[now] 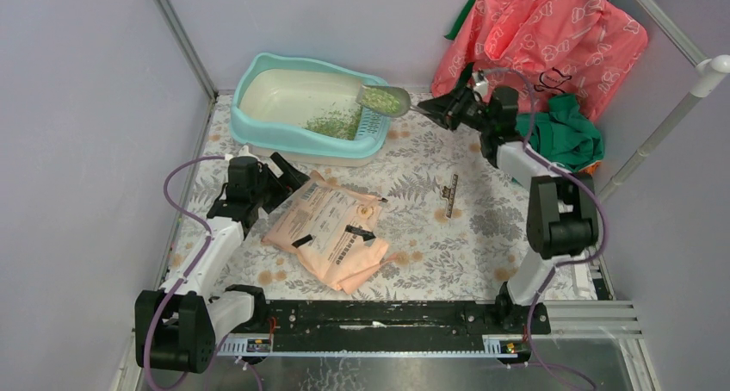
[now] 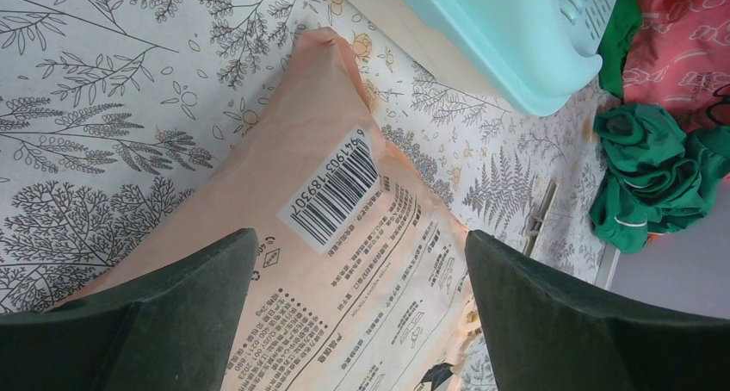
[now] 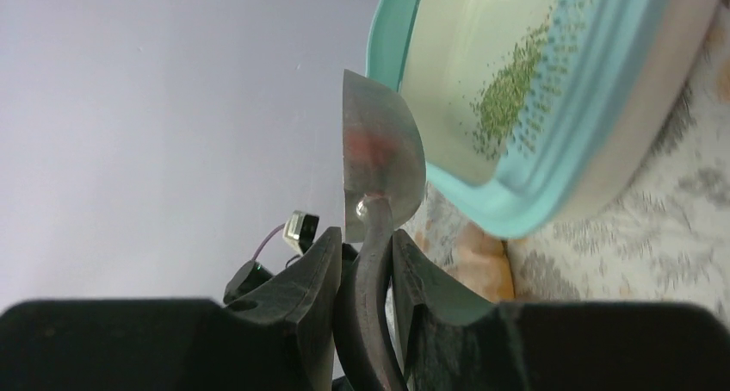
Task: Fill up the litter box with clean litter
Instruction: 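Scoop the cat litter from the cat litter bag, then pour the cat litter into the litter box.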
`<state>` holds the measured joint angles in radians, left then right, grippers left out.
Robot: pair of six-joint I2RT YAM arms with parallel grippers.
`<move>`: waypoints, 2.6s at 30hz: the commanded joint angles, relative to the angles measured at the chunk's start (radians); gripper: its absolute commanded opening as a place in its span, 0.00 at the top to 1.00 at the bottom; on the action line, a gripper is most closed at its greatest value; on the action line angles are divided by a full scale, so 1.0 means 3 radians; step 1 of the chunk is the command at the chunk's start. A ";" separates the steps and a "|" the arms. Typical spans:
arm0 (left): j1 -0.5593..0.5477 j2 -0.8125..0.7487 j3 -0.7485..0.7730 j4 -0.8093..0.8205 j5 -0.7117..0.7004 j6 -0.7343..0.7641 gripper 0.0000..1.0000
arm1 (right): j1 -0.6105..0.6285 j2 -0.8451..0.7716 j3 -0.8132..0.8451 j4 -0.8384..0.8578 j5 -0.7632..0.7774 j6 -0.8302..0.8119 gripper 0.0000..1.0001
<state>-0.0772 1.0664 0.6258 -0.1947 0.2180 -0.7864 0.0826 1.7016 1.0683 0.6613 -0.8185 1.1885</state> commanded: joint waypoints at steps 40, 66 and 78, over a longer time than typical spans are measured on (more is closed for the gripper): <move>0.0039 -0.0208 -0.0109 0.0041 0.0095 0.0044 0.01 | 0.1852 0.1218 0.3208 -0.2454 0.3487 -0.3711 1.00; 0.0038 -0.0311 -0.0039 -0.0099 -0.0004 0.0059 0.01 | 0.2493 0.0748 0.2388 -0.1893 0.4593 -0.5017 1.00; 0.0043 -0.0184 0.0014 -0.0029 -0.0069 0.0114 0.01 | 0.1825 -0.1718 0.0474 -0.2947 0.3433 -0.3197 1.00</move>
<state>-0.0708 0.9993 0.5983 -0.2226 0.2237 -0.7822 0.6910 1.4235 1.3396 -0.1455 0.3241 0.0307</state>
